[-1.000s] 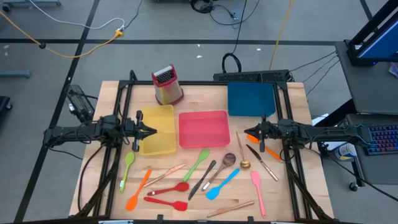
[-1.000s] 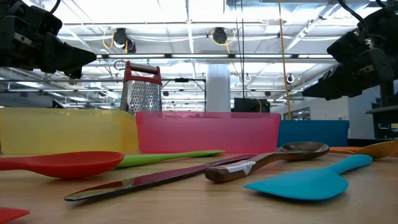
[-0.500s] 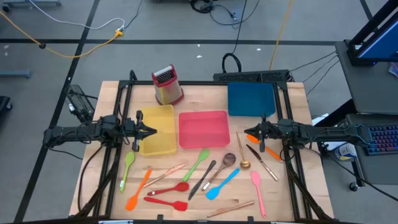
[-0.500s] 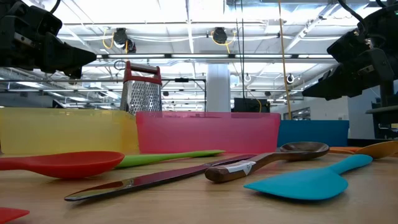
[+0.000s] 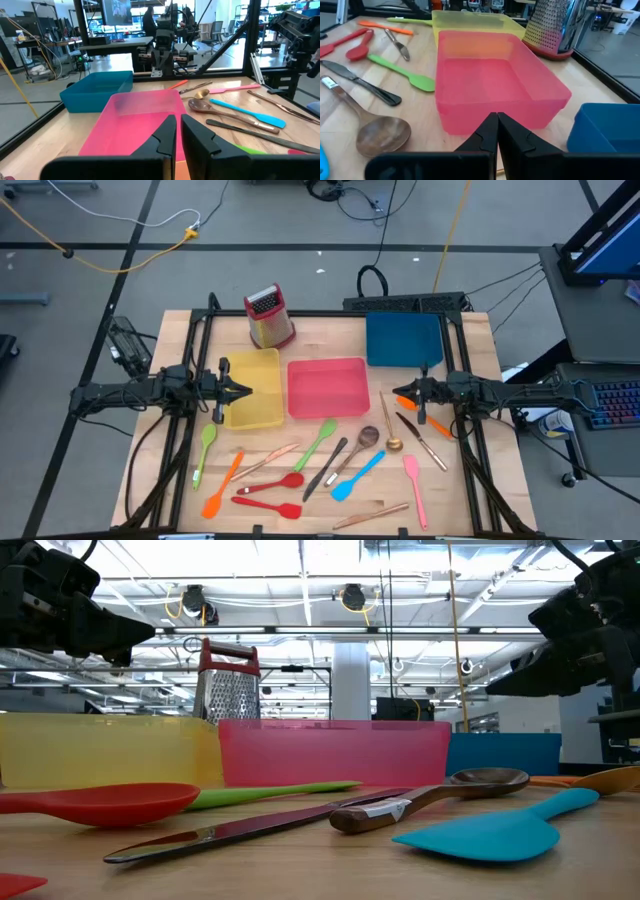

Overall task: Pick & Place Kitchen Items
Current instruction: Put the red serving spoon into the yellow bin

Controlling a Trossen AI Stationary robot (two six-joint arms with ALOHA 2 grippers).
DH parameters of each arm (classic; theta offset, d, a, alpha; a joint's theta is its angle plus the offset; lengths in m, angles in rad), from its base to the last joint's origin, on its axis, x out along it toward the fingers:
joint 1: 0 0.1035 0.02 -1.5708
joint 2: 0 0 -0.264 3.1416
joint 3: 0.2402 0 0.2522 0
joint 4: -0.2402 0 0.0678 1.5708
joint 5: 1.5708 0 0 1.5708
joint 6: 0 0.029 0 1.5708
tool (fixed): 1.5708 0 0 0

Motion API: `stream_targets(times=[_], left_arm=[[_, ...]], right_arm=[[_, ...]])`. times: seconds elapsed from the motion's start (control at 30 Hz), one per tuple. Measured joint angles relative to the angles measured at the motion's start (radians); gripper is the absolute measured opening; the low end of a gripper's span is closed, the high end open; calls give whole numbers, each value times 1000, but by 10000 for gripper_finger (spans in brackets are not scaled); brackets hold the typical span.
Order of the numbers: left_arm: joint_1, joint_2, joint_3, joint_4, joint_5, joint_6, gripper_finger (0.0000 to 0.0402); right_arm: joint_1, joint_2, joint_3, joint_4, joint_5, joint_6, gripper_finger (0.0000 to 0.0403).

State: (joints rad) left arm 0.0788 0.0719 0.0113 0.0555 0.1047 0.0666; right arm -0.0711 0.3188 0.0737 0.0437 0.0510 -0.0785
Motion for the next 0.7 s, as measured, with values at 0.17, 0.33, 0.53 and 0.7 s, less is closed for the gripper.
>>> stream_targets(times=[0.17,0.33,0.53,0.7], left_arm=[[0,0,0,0,0,0,33],[0,0,0,0,0,0,33],[0,0,0,0,0,0,33],[0,0,0,0,0,0,33]], right_arm=[[0,1,0,126,0,14,4],[0,0,0,377,1,13,4],[1,0,0,533,1,-5,4],[1,0,0,550,1,-51,4]])
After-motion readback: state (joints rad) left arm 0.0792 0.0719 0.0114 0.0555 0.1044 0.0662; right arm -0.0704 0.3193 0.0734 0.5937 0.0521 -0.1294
